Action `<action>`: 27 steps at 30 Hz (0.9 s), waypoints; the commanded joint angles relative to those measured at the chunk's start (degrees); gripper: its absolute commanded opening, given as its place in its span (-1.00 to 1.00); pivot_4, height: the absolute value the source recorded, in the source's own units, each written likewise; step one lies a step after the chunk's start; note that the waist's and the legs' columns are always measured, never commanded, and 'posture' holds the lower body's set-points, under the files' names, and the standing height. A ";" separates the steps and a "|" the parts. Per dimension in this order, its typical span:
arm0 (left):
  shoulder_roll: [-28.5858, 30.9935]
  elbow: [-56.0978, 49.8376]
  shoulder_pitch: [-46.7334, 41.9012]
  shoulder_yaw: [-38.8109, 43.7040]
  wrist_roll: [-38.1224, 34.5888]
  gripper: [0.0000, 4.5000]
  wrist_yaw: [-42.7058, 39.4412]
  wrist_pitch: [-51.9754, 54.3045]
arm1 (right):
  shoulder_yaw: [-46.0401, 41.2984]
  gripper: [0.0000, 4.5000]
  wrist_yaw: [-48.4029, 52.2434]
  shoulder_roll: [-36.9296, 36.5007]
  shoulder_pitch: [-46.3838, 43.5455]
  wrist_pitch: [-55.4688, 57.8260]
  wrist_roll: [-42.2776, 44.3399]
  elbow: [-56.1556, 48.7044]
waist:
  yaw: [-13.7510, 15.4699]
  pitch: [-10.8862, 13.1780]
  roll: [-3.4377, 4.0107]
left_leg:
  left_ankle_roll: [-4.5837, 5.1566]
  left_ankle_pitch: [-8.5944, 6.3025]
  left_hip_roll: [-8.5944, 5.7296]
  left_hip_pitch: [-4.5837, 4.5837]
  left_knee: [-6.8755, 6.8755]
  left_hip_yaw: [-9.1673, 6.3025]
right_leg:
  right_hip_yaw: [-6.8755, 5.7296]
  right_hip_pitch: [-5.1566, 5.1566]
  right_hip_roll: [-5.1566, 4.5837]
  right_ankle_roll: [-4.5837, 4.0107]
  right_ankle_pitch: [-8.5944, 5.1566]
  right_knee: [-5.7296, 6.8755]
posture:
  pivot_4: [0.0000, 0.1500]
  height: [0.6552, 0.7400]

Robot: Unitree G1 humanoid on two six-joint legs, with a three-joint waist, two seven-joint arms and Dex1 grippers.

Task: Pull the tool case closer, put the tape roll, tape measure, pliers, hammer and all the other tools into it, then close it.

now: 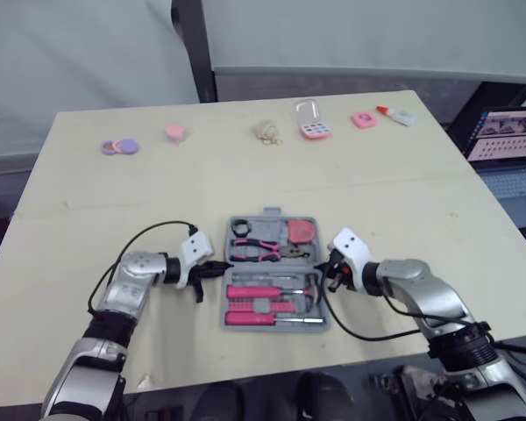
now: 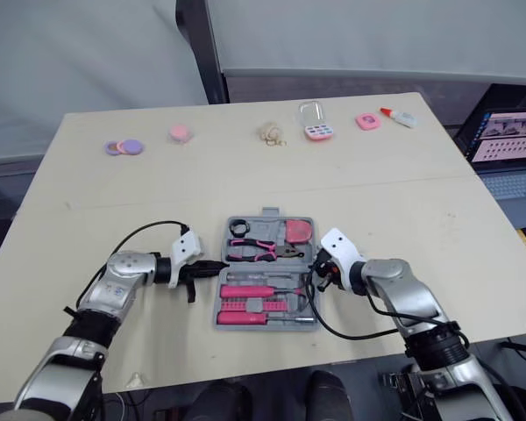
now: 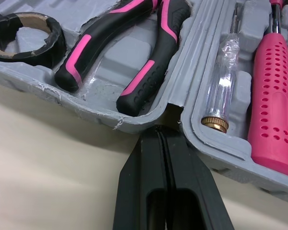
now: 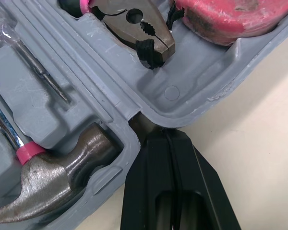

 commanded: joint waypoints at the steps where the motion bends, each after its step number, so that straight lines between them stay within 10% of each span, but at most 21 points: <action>1: -0.55 -6.86 3.82 -2.68 -0.97 -0.98 -1.53 2.90 | 1.53 -1.00 1.60 0.16 1.48 -0.42 0.24 -2.18 | -0.04 0.00 0.00 | 0.00 0.00 0.00 -0.01 -0.01 -0.01 | -0.01 0.00 0.00 0.00 0.00 -0.02 | 1.00 1.00; 27: 5.04 -27.87 16.55 -1.30 -4.63 -0.98 -0.80 14.46 | 0.93 -1.00 2.41 -1.07 9.73 6.44 2.67 -17.83 | -0.10 0.02 0.02 | 0.00 0.00 0.05 -0.03 -0.14 0.00 | 0.10 -0.09 0.01 -0.01 0.00 -0.16 | 1.00 1.00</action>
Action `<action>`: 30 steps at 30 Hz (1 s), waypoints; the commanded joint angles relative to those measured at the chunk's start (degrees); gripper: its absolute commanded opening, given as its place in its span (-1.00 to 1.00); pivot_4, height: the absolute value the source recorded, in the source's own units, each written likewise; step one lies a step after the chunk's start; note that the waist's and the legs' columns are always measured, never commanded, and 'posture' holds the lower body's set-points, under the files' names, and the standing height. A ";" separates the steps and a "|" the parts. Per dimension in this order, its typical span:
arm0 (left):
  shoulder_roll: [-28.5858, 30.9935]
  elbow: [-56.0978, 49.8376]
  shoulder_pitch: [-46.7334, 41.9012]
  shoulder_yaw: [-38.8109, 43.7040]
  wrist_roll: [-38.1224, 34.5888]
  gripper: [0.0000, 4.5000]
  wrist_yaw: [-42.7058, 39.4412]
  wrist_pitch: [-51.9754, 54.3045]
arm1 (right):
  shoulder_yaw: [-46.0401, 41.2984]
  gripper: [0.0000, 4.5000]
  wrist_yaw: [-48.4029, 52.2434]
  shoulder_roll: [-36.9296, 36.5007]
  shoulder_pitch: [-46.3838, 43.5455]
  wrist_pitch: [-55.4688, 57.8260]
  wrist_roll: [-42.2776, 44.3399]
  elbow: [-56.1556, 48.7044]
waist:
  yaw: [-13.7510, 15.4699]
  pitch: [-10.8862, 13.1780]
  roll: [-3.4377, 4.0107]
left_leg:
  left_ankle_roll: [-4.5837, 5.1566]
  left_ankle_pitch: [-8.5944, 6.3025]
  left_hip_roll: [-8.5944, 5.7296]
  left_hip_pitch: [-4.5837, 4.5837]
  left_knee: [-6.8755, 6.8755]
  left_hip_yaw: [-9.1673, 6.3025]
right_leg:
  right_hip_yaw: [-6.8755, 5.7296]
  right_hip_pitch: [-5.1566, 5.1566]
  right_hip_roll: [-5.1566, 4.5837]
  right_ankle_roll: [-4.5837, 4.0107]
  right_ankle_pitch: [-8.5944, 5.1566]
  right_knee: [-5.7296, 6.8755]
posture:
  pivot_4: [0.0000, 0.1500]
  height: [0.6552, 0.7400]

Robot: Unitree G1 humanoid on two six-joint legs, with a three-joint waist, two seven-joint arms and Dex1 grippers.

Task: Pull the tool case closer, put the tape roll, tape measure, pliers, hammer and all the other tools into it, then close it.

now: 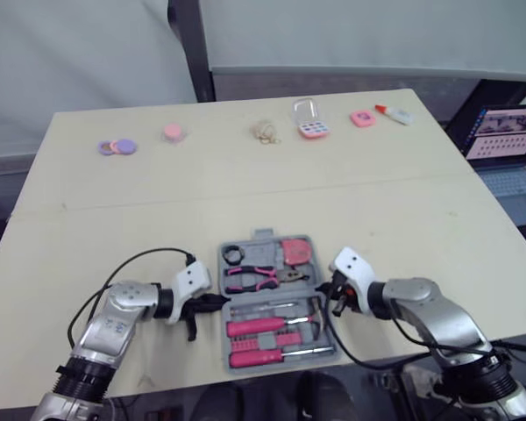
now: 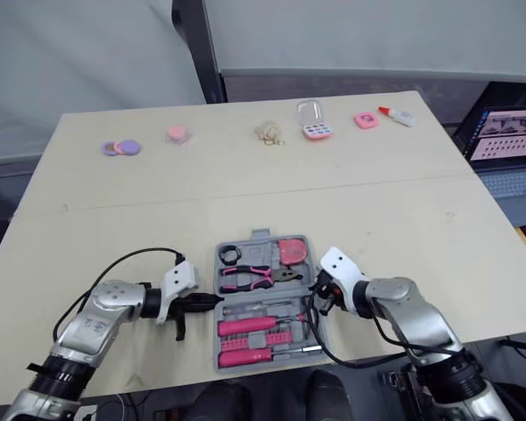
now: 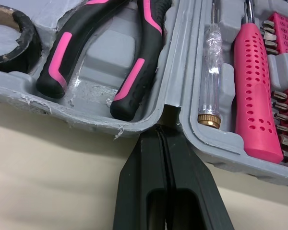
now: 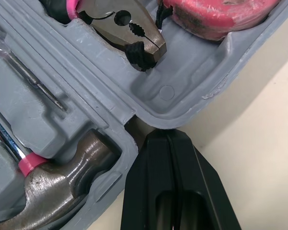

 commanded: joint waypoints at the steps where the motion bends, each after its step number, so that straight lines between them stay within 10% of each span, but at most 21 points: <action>1: -0.07 -2.84 0.85 -1.36 -1.70 -0.98 -0.83 -0.54 | 1.19 -1.00 0.74 1.30 0.55 0.31 2.43 -4.10 | -0.05 0.00 0.00 | 0.00 0.00 0.00 0.00 0.00 0.00 | 0.00 0.00 0.00 0.00 0.00 0.00 | 1.00 1.00; 30: 6.81 0.81 3.49 3.90 -1.94 -0.98 -0.01 -4.18 | -3.28 -1.00 1.06 -2.42 2.31 0.45 2.87 -4.53 | -0.81 0.01 0.01 | 0.00 0.00 0.02 0.03 -0.16 -0.03 | 0.01 -0.05 0.02 -0.01 0.00 -0.04 | 1.00 1.00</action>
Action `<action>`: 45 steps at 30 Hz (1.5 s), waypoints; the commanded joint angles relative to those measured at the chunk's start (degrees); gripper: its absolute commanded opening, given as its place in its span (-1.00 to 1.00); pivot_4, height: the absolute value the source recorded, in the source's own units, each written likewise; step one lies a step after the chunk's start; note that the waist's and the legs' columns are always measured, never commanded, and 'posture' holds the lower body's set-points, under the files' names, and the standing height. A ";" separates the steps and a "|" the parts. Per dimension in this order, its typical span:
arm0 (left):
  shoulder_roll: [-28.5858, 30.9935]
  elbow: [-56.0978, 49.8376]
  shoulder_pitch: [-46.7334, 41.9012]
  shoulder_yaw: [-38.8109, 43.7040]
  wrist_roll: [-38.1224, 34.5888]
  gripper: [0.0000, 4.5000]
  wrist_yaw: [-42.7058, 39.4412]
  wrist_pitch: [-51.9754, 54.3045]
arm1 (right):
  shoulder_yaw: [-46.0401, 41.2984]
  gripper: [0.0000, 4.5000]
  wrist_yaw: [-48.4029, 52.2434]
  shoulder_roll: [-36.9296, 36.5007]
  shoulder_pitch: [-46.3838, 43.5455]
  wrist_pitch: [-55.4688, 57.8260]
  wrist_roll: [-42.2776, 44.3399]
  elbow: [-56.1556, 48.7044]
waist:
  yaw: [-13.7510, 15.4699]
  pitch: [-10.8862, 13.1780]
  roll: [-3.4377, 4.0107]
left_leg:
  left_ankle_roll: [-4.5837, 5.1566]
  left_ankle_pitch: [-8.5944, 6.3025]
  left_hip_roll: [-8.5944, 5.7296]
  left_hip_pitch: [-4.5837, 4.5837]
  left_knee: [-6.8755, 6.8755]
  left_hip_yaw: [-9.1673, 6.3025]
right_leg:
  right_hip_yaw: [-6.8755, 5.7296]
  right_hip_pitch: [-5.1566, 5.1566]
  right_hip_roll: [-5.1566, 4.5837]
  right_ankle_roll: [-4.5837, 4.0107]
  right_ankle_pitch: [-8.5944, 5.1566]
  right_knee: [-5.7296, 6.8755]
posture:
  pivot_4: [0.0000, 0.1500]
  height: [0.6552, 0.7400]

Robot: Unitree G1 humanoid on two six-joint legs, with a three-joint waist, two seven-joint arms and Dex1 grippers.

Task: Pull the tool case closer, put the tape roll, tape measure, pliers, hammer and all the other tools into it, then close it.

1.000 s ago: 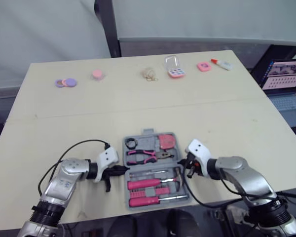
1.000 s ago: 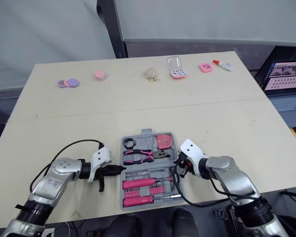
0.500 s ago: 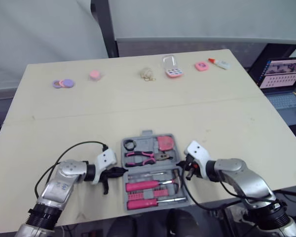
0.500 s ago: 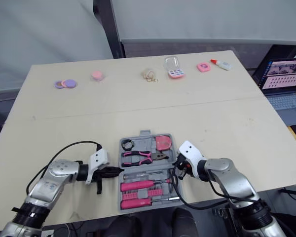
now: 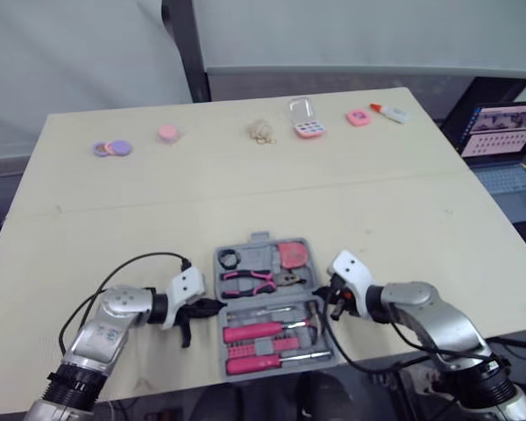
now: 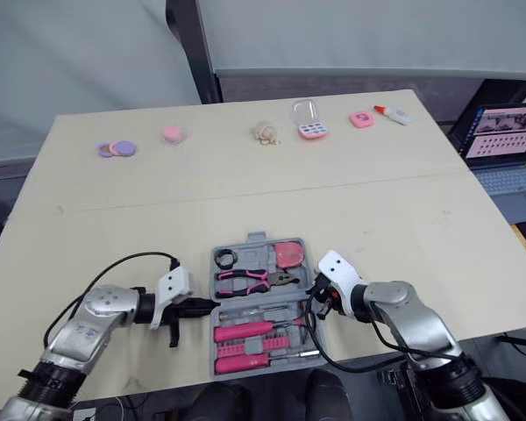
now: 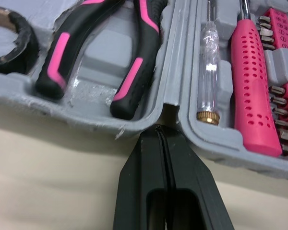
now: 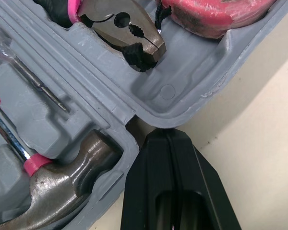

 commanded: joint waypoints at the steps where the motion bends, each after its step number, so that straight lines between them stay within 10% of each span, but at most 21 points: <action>1: 3.91 1.21 1.55 4.34 -1.08 -0.98 -0.16 -0.71 | -3.53 -1.00 1.01 -2.85 1.78 -0.43 1.74 -3.45 | 0.00 0.01 0.01 | 0.00 0.00 0.01 0.00 -0.02 -0.01 | 0.00 -0.01 0.00 0.00 0.00 0.00 | 1.00 1.00; 14: 12.61 -24.28 18.94 21.32 -30.41 -0.98 -8.83 23.32 | -18.32 -1.00 2.44 -6.70 1.56 7.51 15.56 -6.97 | -0.04 0.18 0.10 | 0.00 0.00 0.10 0.02 -0.05 -0.29 | 0.15 0.00 -0.06 0.00 0.00 -0.10 | 1.00 1.00; 28: -2.42 -22.92 25.15 3.00 -10.79 -0.98 4.83 -2.31 | -15.21 -1.00 0.61 -1.00 -10.10 8.15 17.00 6.86 | 0.13 0.20 0.14 | 0.00 0.00 -0.03 0.04 -0.18 -0.04 | 0.22 -0.03 -0.02 0.00 0.00 -0.13 | 1.00 1.00; 38: -6.87 -12.64 24.35 -1.83 -3.50 -1.00 9.36 -13.63 | -17.46 0.89 0.69 2.38 -17.92 11.60 20.06 18.93 | 0.04 0.18 0.16 | 0.01 0.00 -0.01 0.05 -0.16 0.04 | 0.21 -0.04 -0.02 0.00 0.00 -0.09 | 1.00 1.00; 45: -6.97 -11.09 23.68 -2.76 -3.30 -1.00 10.15 -14.80 | -16.99 0.95 1.74 3.94 -21.66 15.46 22.24 26.59 | -0.07 0.15 0.21 | 0.01 0.00 0.01 0.06 -0.16 0.03 | 0.21 -0.05 -0.01 0.00 0.00 -0.07 | 1.00 1.00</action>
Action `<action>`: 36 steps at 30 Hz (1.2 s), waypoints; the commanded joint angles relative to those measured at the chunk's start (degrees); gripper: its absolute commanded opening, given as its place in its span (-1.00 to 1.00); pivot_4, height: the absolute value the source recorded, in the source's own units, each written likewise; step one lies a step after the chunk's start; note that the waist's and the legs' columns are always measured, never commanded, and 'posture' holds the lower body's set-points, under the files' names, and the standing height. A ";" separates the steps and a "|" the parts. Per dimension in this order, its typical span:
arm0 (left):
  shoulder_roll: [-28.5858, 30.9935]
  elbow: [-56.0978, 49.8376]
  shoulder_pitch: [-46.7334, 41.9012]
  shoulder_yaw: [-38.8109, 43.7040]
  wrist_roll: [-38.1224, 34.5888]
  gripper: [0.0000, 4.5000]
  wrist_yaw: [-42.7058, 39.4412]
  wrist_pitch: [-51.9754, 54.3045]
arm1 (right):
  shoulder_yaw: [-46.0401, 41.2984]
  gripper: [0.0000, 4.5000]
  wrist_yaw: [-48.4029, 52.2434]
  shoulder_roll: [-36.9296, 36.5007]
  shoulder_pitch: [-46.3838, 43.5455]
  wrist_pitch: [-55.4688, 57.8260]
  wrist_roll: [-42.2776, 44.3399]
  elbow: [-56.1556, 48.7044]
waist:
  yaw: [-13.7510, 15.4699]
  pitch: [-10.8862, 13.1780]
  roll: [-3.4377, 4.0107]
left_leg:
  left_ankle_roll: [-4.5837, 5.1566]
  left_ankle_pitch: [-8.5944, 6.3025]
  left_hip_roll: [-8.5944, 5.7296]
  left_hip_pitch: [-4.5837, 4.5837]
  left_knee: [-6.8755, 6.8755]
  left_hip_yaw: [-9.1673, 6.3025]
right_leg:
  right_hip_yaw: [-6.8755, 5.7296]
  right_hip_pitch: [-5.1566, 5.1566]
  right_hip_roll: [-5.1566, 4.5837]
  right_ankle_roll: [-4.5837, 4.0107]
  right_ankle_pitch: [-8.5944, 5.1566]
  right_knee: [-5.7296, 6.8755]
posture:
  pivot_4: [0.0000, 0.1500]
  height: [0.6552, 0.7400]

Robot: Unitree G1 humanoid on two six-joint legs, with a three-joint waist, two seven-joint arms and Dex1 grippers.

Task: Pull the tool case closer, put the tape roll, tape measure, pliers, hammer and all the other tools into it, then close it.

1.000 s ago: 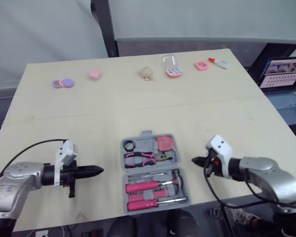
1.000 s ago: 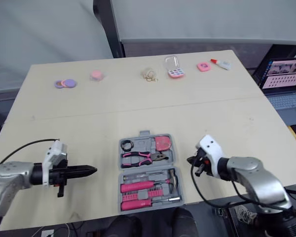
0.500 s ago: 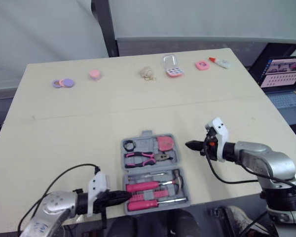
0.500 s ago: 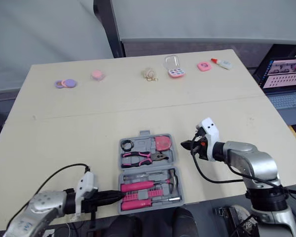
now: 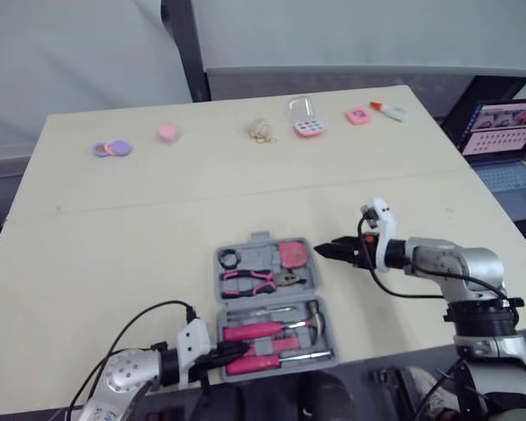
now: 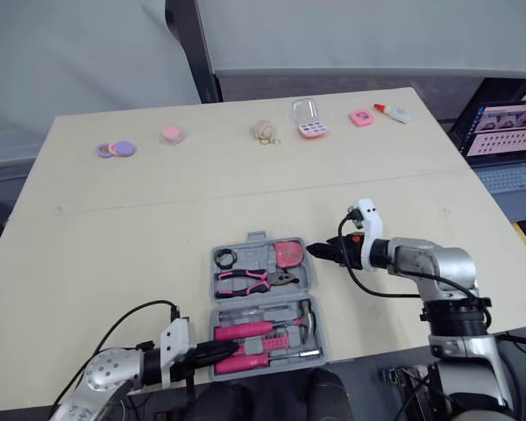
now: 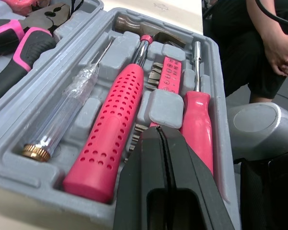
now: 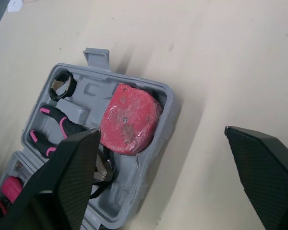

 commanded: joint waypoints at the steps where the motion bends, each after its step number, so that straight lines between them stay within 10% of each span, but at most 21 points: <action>1: 0.35 1.55 0.41 0.04 1.00 -1.00 1.21 0.19 | -0.89 0.95 1.34 0.98 -1.93 1.49 1.80 2.86 | 0.01 0.00 0.00 | 0.00 0.00 0.00 0.00 0.00 0.00 | 0.00 0.00 0.00 0.00 0.00 0.00 | 1.00 1.00; 21: 6.27 -3.54 4.65 1.56 2.90 -1.00 5.50 7.44 | 2.24 0.95 8.86 11.70 -16.52 -7.42 -4.12 34.12 | -1.71 -0.05 0.10 | 0.00 0.00 0.05 0.06 -0.13 -0.01 | -0.06 -0.01 0.05 -0.02 -0.01 0.06 | 1.00 1.00; 36: 6.41 -3.94 0.67 0.31 3.32 -1.00 7.70 11.30 | 3.21 0.95 14.64 9.38 -11.00 2.05 0.54 12.58 | -1.54 -0.04 0.16 | -0.02 0.01 0.05 0.12 -0.26 -0.12 | 0.00 -0.06 0.05 -0.04 -0.02 0.03 | 1.00 1.00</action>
